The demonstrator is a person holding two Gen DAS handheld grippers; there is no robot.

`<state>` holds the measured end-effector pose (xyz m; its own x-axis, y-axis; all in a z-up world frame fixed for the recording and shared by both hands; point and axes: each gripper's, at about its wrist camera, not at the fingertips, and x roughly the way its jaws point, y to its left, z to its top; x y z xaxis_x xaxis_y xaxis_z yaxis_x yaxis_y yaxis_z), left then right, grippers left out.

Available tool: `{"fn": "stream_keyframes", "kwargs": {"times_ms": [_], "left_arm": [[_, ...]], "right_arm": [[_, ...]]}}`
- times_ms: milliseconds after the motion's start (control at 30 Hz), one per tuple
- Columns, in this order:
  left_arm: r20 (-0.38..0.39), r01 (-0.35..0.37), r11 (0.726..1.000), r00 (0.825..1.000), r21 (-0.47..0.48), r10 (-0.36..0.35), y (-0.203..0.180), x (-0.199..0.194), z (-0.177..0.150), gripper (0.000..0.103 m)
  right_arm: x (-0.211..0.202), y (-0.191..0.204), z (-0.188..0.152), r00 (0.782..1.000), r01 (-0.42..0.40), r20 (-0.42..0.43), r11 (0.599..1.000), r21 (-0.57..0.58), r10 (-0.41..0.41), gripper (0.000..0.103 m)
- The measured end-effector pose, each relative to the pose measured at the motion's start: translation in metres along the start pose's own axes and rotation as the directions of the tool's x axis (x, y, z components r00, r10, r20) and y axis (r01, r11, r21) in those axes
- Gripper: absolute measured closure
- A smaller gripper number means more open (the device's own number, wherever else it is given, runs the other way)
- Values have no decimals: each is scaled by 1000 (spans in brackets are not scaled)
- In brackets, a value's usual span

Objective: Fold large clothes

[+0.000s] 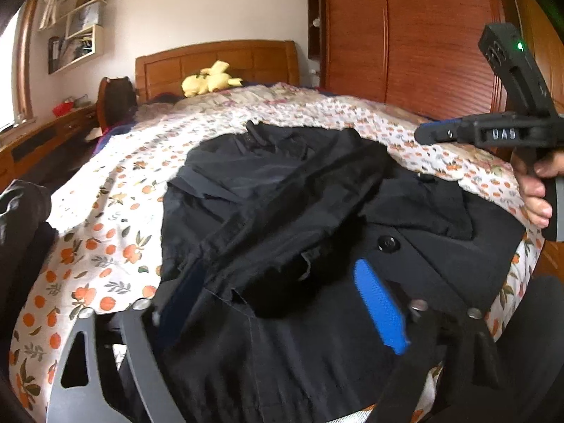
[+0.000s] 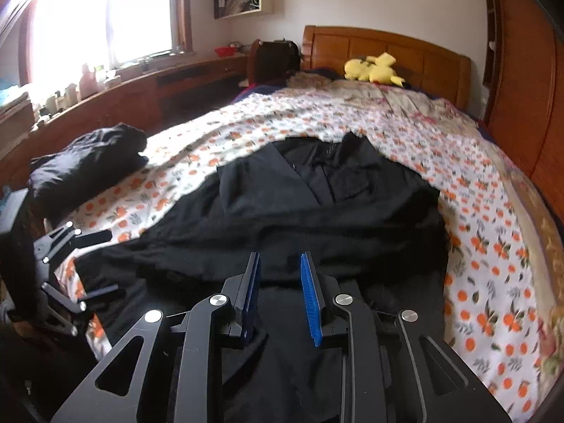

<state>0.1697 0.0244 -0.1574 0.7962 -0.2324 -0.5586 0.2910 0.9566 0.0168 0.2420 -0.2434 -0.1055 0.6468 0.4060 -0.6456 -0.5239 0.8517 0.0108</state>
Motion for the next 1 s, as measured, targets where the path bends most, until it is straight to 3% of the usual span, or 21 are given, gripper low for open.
{"fn": "stream_keyframes", "kwargs": {"times_ms": [133, 233, 433, 500, 533, 567, 833, 1000], "left_arm": [[-51, -8, 1000, 999, -8, 7, 3, 17, 0, 32], [-99, -25, 1000, 995, -6, 25, 7, 28, -3, 50], [-152, -42, 999, 988, 6, 42, 11, 41, -9, 54], [-165, -50, 999, 985, 11, 51, 12, 44, -9, 65], [-173, -53, 998, 983, 16, 55, 12, 46, -9, 85], [-180, -52, 998, 982, 19, 54, 11, 46, -9, 95], [-93, -34, 999, 995, 8, 35, 8, 3, -5, 99], [-90, -18, 1000, 996, 17, 19, -1, -7, -7, 98]], "right_arm": [[19, -9, -21, 999, 18, -43, 1000, 22, -17, 79], [35, -15, -41, 995, 19, -103, 999, 42, -14, 68], [47, -22, -62, 990, 23, -142, 998, 50, -16, 67], [47, -22, -64, 990, 24, -137, 999, 43, -18, 67], [46, -22, -65, 991, 25, -136, 999, 41, -19, 67], [46, -22, -64, 991, 26, -135, 999, 38, -20, 66], [39, -27, -62, 992, 37, -122, 999, 35, -32, 65], [35, -31, -55, 994, 47, -105, 998, 47, -42, 65]]}}
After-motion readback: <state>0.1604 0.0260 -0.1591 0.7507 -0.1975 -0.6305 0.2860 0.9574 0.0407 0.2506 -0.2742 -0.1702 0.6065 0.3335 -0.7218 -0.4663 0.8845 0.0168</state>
